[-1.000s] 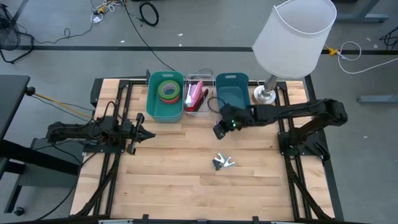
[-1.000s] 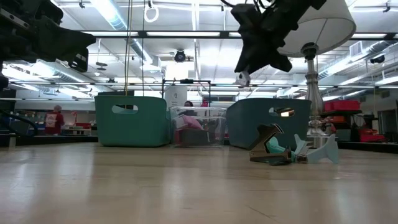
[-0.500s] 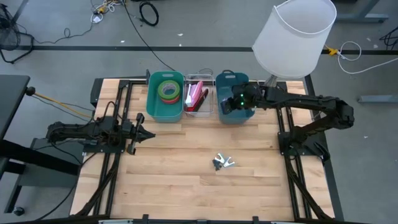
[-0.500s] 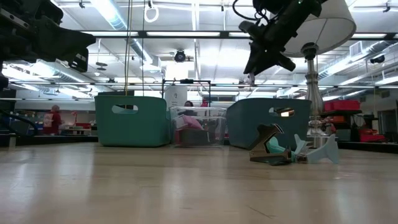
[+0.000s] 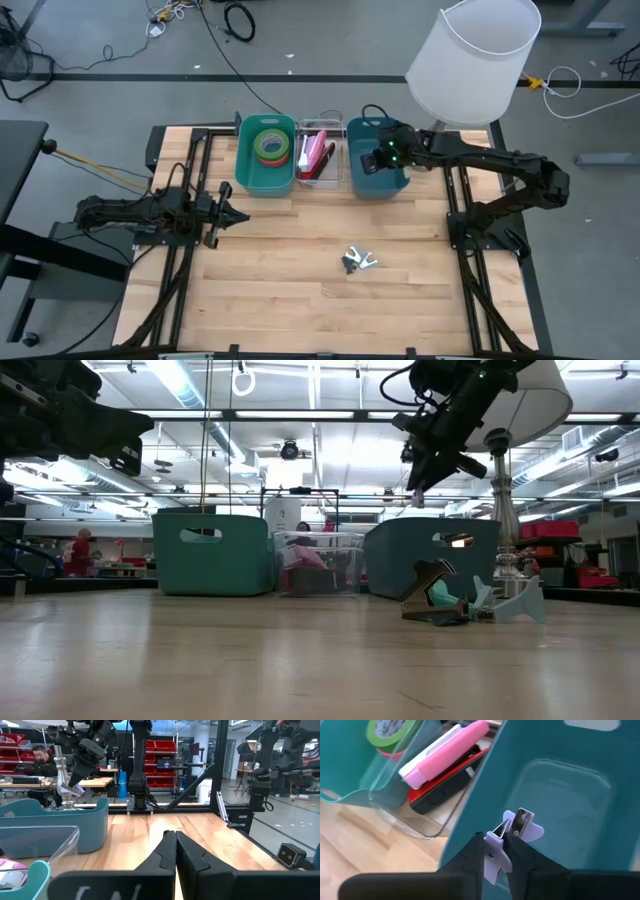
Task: Pick and place Stapler, Stapler remover, tape
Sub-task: Put the violet staple remover into the blue bin
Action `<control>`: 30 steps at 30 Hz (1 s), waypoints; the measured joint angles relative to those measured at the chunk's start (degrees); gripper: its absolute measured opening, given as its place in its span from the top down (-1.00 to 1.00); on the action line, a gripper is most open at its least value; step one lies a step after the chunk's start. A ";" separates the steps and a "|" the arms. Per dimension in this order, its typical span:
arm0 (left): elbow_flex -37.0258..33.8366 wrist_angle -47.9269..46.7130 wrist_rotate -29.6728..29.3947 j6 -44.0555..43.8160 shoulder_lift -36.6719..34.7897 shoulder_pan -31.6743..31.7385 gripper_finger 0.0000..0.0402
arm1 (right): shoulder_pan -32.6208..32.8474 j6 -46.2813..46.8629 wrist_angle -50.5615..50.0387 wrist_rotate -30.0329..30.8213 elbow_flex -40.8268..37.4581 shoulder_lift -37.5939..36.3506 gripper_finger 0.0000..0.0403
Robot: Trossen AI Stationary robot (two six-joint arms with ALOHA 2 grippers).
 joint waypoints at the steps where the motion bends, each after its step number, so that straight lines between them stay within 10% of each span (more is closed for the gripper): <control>1: 0.00 0.00 0.00 -0.01 0.00 0.00 0.99 | -0.02 0.17 0.00 0.60 0.00 0.23 0.71; 30: -0.01 0.00 0.00 -0.01 0.00 0.00 0.99 | -4.36 2.96 -1.26 2.55 -0.04 9.52 0.71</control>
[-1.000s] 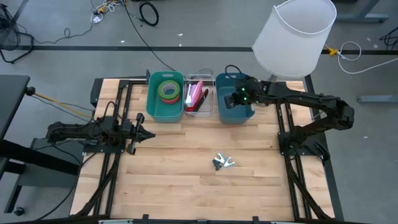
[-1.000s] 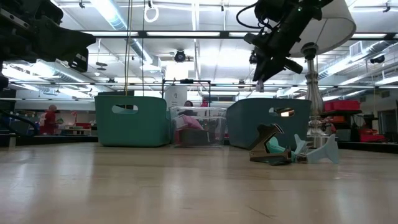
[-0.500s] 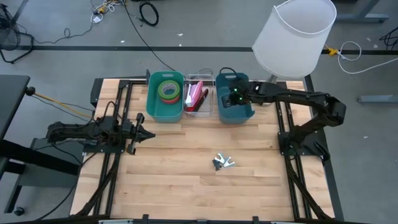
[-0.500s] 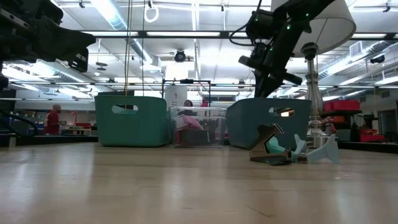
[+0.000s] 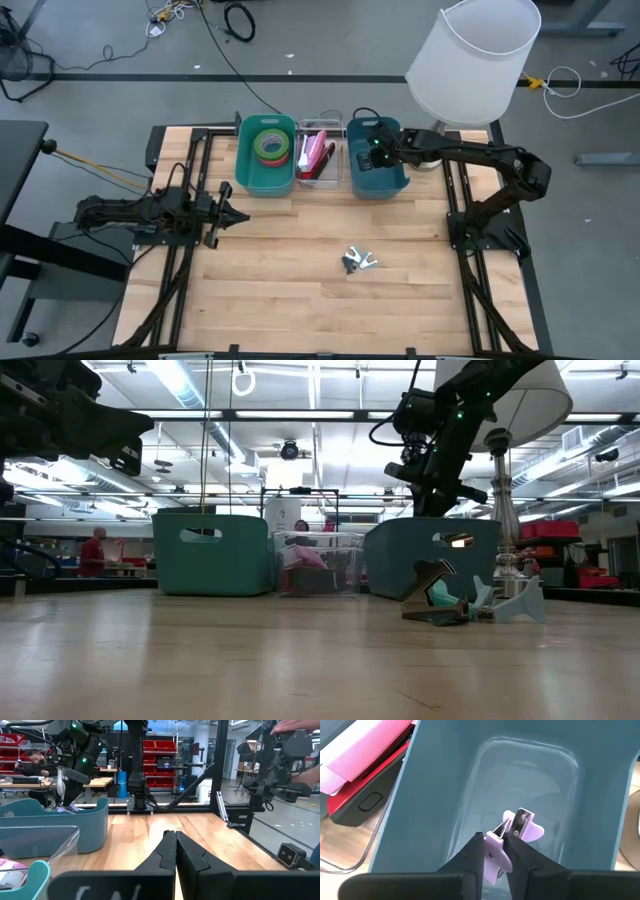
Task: Pick and place Stapler, Stapler remover, tape
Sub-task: Put the violet staple remover into the blue bin, then put the blue staple remover into the blue bin
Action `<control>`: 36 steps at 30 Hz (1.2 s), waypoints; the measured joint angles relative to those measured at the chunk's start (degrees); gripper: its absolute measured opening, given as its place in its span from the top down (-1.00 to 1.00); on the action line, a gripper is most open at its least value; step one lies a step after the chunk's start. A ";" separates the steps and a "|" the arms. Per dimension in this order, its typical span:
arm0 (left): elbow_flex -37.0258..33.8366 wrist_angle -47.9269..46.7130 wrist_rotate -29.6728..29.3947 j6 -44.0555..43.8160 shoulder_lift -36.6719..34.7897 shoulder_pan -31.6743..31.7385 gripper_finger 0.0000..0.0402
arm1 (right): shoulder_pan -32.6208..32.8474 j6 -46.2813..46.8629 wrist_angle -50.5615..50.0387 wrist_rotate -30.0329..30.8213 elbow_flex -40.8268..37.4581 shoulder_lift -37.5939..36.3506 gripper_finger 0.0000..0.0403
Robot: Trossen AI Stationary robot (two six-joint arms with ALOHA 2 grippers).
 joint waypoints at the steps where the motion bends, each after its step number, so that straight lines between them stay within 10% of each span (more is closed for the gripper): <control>1: 0.02 0.00 0.00 0.02 0.00 0.00 0.99 | 0.02 -0.01 0.00 0.00 0.00 0.00 0.71; 12: 0.00 0.00 0.00 0.02 0.00 0.00 0.99 | -0.02 -0.54 -0.42 -1.77 -0.02 0.00 0.66; 26: 0.01 0.00 0.00 0.01 0.00 -0.01 0.99 | -0.02 -0.20 -0.42 -3.95 -0.02 0.00 -0.04; 36: 0.00 0.02 0.00 0.02 0.00 -0.02 0.99 | -0.02 -1.34 -0.37 -4.26 -0.02 -0.02 -0.17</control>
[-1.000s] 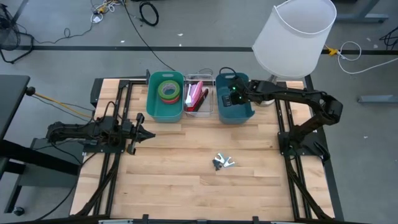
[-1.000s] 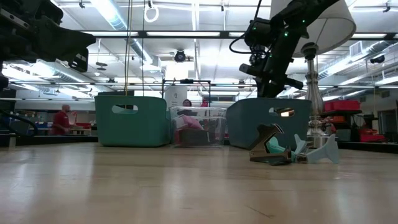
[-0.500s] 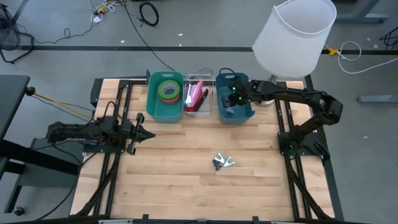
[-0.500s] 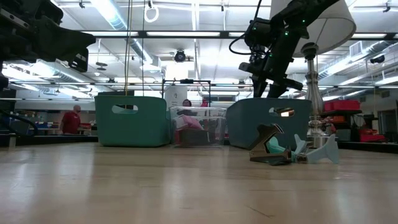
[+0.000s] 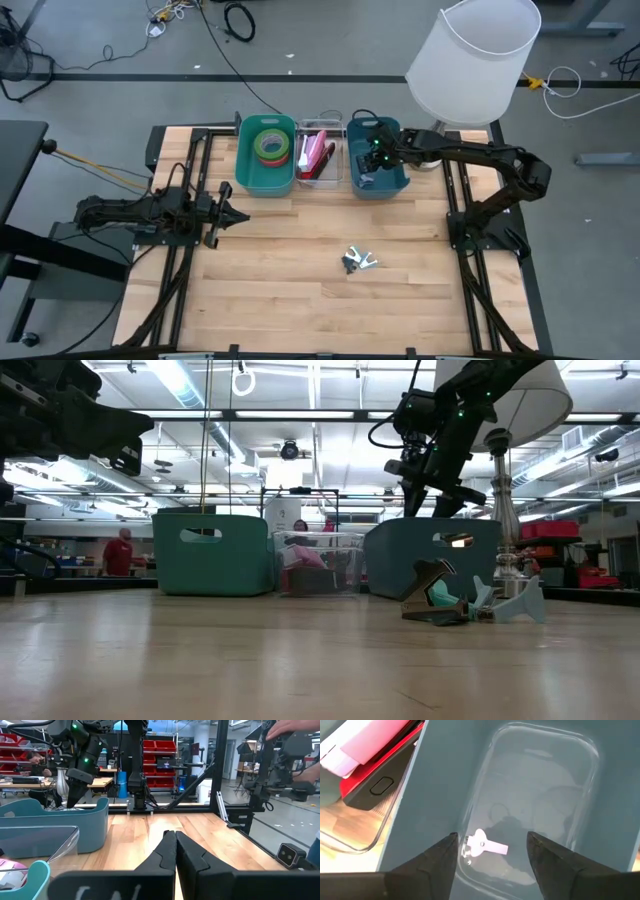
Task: Pick and place Stapler, Stapler remover, tape
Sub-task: Put the blue staple remover into the blue bin
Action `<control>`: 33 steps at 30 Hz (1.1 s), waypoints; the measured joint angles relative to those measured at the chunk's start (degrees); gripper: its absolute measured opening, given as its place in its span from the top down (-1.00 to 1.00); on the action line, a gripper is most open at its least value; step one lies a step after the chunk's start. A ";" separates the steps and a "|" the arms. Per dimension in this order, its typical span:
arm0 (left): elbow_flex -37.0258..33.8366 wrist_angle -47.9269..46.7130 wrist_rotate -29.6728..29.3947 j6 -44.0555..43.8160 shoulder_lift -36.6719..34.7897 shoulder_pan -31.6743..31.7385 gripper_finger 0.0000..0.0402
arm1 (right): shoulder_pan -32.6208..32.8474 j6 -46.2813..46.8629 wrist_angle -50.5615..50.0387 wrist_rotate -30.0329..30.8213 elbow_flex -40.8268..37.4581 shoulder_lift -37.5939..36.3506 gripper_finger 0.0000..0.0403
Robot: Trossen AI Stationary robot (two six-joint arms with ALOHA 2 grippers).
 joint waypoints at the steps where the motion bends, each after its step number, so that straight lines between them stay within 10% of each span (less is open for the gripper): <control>1: 0.00 -0.02 0.00 -0.02 0.00 0.00 0.99 | 0.00 -0.25 0.02 -0.25 -0.02 -0.10 -0.17; 33: 0.01 -0.01 0.00 -0.02 0.00 0.02 0.99 | 4.12 -7.68 2.38 -2.23 -0.02 -12.72 -0.11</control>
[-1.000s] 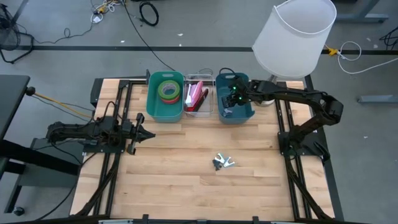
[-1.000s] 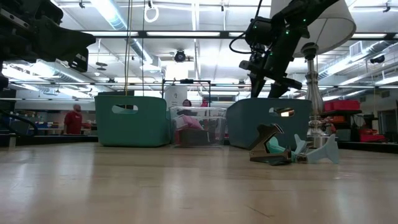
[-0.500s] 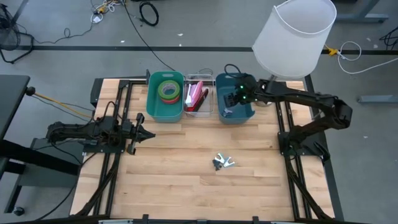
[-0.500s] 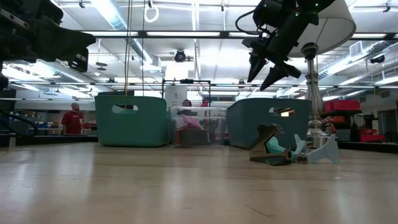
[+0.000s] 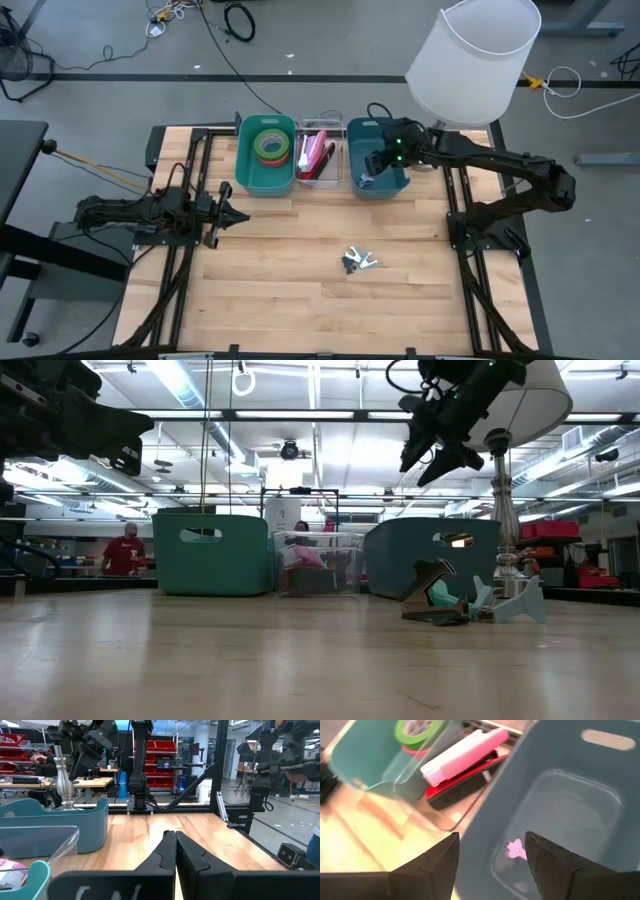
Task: Pick and place Stapler, Stapler remover, tape
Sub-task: Put the blue staple remover into the blue bin
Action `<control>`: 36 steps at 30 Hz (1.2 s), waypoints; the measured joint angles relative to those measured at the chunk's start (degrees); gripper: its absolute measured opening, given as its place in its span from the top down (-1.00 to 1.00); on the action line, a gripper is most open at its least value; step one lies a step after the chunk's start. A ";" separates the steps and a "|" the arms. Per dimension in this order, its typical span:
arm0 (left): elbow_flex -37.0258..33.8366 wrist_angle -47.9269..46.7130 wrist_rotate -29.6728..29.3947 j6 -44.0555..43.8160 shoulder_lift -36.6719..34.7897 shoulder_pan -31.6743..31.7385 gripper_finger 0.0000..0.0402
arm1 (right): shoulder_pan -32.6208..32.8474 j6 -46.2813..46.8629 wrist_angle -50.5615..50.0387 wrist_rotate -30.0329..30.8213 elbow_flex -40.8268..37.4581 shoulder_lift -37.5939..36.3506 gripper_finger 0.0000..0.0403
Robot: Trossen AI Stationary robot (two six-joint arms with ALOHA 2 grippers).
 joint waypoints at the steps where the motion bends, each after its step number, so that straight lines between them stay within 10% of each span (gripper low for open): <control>1: 0.00 -0.01 0.00 0.00 0.00 0.00 0.99 | 0.66 -0.93 0.00 -0.02 0.00 -0.27 -0.11; 36: 0.01 0.01 0.00 0.02 0.00 0.00 0.99 | 31.05 -35.91 -0.15 -8.01 0.00 -0.64 -0.12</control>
